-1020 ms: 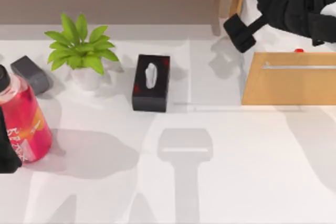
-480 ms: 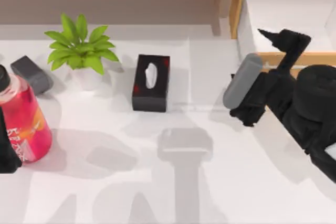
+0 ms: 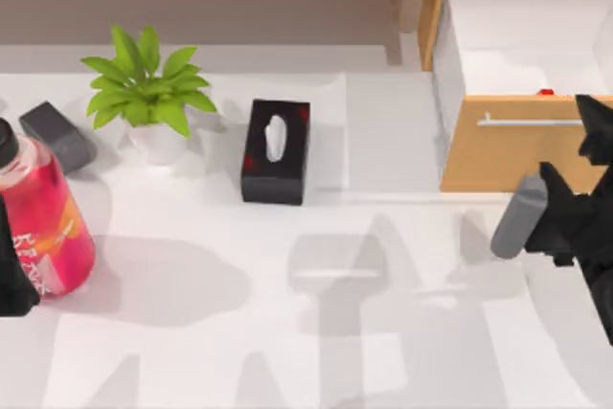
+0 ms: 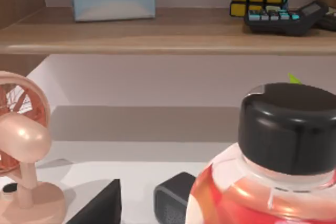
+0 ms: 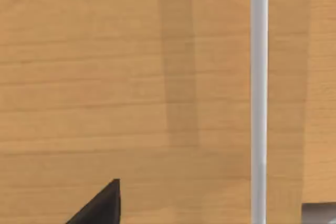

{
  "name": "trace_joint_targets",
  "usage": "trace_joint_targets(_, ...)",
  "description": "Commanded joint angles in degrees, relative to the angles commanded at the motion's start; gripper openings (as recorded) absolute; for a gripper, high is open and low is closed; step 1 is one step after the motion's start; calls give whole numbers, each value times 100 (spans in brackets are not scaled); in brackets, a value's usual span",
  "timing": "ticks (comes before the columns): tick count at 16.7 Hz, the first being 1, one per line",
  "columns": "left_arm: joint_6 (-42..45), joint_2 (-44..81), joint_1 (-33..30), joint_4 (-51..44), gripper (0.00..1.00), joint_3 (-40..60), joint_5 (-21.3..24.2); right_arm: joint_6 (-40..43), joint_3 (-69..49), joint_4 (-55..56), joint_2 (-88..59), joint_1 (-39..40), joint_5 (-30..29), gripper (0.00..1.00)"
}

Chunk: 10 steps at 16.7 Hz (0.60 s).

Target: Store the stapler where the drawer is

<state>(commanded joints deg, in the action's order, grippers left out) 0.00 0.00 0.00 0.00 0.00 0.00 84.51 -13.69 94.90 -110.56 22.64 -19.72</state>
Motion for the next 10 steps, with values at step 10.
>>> trace_joint_targets(10, 0, 0, 0, 0, 100, 0, 0, 453, 100, 549, -305, -267, -187, 100)
